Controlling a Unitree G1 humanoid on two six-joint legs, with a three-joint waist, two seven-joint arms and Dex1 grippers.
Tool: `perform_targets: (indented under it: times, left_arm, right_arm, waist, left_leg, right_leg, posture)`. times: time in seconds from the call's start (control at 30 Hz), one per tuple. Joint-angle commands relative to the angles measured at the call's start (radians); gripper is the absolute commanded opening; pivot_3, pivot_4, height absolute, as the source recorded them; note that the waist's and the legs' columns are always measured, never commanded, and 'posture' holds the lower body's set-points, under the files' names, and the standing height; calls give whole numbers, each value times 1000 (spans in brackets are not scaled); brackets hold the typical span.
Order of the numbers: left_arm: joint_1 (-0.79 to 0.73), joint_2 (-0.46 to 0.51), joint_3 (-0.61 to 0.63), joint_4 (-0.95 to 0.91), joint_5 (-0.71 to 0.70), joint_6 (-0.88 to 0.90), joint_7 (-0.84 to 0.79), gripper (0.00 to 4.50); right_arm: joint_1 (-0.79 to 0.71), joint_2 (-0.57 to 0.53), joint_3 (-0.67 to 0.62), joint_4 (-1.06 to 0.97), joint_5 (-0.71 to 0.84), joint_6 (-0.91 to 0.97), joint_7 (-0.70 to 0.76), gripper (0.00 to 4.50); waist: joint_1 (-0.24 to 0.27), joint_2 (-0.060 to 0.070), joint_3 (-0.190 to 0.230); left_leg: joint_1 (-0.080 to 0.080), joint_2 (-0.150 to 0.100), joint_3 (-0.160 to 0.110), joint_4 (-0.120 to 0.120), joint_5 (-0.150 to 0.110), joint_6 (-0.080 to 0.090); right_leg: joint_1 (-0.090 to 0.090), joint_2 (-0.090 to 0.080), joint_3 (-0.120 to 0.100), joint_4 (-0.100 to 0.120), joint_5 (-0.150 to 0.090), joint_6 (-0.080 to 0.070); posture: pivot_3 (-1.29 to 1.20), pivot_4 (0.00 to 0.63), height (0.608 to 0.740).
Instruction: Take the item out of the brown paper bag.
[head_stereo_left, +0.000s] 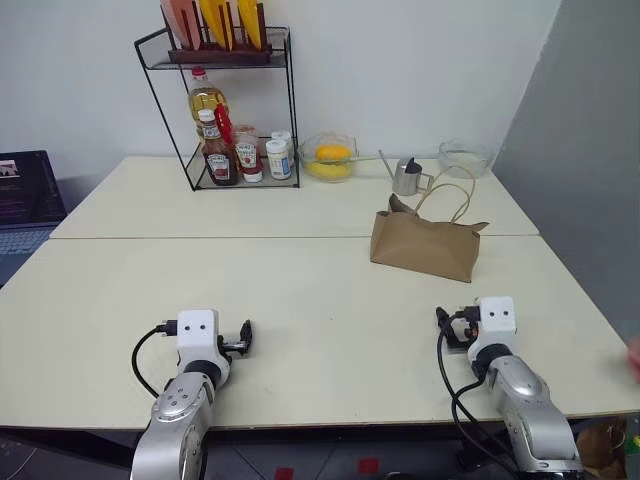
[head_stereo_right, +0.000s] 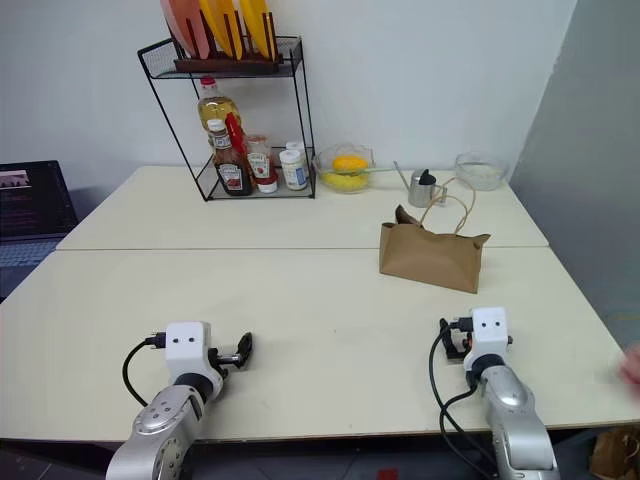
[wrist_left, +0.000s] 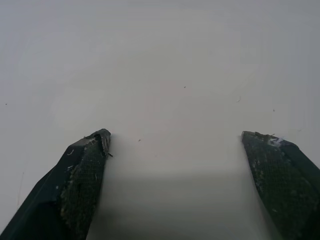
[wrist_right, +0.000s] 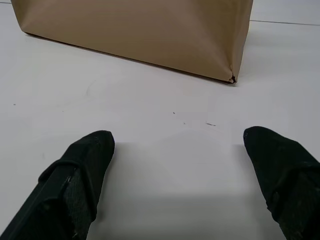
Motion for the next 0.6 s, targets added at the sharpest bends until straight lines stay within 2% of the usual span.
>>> perform_targets:
  times: [0.03,0.6]
  left_arm:
    - [-11,5,3,-18,14,-19,13,4448]
    - [-3,22,-16,-59,-17,-22,-59,4448]
  right_arm:
    - [6,1,-12,-42,-4,-13,-15,4500]
    - [9,-28,17,-86,-24,-1,5,4500]
  waist:
    - [0,0,0]
    - [0,0,0]
  left_leg:
    - [0,0,0,0,0,0]
    - [0,0,0,0,0,0]
  right_leg:
    - [0,0,0,0,0,0]
    - [0,0,0,0,0,0]
  posture:
    - [0,150,740]
    - [0,150,740]
